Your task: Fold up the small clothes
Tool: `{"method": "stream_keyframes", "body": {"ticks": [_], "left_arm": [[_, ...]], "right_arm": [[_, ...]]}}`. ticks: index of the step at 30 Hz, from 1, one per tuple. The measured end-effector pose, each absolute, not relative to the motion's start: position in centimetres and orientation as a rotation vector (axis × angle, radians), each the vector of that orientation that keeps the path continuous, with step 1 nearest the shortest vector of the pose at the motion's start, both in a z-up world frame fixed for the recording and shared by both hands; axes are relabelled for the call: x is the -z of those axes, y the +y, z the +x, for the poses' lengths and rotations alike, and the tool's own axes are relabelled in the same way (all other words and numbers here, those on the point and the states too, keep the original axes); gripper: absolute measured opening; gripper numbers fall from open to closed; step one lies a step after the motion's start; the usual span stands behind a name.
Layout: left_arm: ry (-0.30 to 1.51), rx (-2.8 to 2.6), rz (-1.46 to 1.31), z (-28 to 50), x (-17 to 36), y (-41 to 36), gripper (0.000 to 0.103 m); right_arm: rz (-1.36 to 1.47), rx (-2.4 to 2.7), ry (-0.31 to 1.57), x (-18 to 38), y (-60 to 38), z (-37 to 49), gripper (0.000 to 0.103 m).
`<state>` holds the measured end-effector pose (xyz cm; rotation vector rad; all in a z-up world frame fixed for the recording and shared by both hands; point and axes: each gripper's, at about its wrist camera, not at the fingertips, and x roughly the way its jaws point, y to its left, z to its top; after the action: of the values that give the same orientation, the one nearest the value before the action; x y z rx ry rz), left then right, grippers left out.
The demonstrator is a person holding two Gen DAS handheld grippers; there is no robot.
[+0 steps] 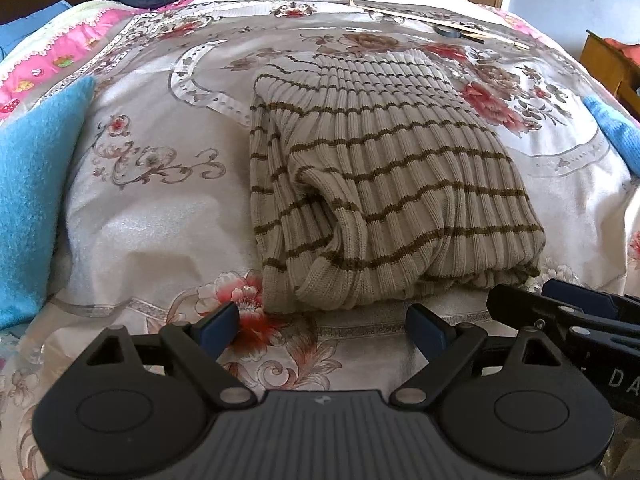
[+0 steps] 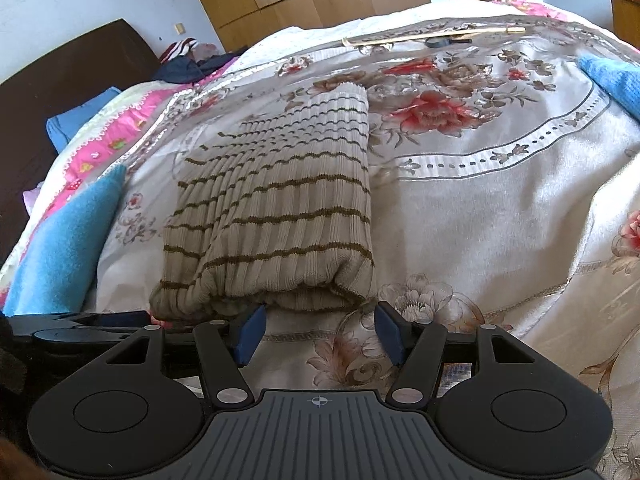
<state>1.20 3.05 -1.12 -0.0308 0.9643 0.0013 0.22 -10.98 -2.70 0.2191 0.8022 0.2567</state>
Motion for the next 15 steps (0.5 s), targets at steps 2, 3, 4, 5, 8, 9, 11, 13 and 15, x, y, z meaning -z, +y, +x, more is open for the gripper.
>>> {"method": "stream_keyframes", "body": {"ticks": [2, 3, 4, 5, 8, 9, 11, 13, 15], "left_arm": [[0.961, -0.014, -0.021, 1.1, 1.0, 3.1, 0.100], [0.959, -0.020, -0.017, 1.0, 1.0, 3.0, 0.100], [0.956, -0.027, -0.012, 0.9, 0.9, 3.0, 0.100], [0.955, -0.031, -0.009, 0.9, 0.9, 3.0, 0.100], [0.952, -0.044, 0.005, 0.7, 0.4, 2.8, 0.100], [0.953, -0.046, 0.010, 0.7, 0.1, 2.7, 0.100], [0.942, -0.055, 0.013, 0.4, -0.9, 2.5, 0.100], [0.903, -0.059, 0.025, 0.1, -1.6, 2.3, 0.101], [0.889, -0.061, 0.038, 0.1, -1.2, 2.2, 0.103]], "right_arm": [[0.212, -0.261, 0.808, 2.7, -10.9, 0.3, 0.060], [0.212, -0.266, 0.812, 2.7, -10.8, 0.3, 0.060], [0.210, -0.270, 0.817, 2.7, -10.8, 0.4, 0.060], [0.209, -0.273, 0.823, 2.7, -10.8, 0.4, 0.061], [0.232, -0.282, 0.833, 2.6, -11.1, 0.4, 0.063], [0.244, -0.285, 0.832, 2.5, -11.3, 0.3, 0.064], [0.287, -0.302, 0.811, 2.1, -11.9, 0.0, 0.064], [0.311, -0.314, 0.793, 1.8, -12.2, -0.1, 0.064], [0.311, -0.310, 0.792, 1.9, -12.2, 0.0, 0.064]]}}
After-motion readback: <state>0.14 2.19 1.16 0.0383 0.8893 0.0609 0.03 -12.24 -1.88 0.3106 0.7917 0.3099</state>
